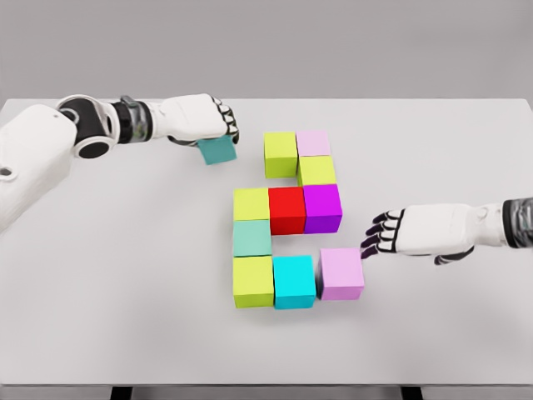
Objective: Assemble the squares on the desktop into the number 2
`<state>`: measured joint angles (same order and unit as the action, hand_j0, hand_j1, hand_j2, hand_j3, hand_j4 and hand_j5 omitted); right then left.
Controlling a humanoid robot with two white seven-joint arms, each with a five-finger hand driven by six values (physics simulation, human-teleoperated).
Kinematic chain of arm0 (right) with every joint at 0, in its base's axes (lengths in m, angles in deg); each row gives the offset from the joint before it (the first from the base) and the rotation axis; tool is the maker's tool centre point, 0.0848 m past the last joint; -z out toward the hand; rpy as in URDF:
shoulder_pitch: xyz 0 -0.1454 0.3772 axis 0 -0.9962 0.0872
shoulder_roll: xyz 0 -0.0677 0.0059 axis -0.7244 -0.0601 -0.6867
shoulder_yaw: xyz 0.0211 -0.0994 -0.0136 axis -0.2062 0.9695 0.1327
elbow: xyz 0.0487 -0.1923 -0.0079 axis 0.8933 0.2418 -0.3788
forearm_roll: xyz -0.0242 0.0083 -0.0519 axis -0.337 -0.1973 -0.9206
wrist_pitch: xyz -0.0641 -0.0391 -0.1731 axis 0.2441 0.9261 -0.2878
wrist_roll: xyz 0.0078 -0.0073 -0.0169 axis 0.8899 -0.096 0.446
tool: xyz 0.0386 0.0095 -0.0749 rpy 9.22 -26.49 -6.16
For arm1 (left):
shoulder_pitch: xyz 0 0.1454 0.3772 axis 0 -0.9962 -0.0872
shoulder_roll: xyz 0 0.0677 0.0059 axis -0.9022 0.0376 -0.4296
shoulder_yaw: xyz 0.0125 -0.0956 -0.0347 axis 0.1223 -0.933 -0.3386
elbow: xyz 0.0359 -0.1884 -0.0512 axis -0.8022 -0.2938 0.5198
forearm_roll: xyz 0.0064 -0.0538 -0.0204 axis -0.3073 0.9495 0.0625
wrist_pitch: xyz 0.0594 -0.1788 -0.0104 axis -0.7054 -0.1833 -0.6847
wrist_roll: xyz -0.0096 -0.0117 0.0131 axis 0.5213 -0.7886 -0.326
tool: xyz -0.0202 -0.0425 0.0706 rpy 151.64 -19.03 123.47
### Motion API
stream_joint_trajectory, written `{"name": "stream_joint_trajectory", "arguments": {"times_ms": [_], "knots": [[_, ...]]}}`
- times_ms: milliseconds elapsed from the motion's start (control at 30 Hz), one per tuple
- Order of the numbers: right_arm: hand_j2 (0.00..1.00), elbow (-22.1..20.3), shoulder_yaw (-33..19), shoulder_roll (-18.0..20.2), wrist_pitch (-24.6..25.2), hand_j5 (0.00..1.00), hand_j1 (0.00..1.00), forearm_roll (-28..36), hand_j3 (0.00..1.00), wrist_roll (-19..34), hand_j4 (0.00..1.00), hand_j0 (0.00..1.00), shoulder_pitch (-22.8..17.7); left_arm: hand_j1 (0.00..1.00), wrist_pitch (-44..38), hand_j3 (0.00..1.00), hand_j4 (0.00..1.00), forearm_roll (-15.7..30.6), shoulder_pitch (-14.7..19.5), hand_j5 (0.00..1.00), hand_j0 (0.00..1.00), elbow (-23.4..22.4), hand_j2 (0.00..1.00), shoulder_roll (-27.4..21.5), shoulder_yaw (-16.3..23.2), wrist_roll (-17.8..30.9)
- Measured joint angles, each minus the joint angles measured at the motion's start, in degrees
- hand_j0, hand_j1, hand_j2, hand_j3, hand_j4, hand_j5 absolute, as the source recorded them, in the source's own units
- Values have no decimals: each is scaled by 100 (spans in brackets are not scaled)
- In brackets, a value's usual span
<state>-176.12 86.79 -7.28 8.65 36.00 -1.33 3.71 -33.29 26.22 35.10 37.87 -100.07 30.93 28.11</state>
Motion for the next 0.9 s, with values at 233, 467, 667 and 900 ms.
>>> {"name": "stream_joint_trajectory", "arguments": {"times_ms": [233,467,667,900], "knots": [[100,173,-169,-83,0,100,100,-1,100,1,100,100,9,65,0,65,65,-14,-26,65,65,124,65,43,37,-1],[100,349,-224,-265,0,100,100,-68,100,1,100,100,0,85,0,85,85,-29,-35,85,85,131,85,54,48,-1],[100,346,-178,-376,0,100,100,-255,100,1,100,100,-9,100,-1,100,100,-12,-35,100,100,111,100,51,50,-3],[99,328,-60,-405,1,99,99,-434,99,-1,99,99,-35,100,-1,100,100,41,61,100,100,89,100,11,33,-19]]}}
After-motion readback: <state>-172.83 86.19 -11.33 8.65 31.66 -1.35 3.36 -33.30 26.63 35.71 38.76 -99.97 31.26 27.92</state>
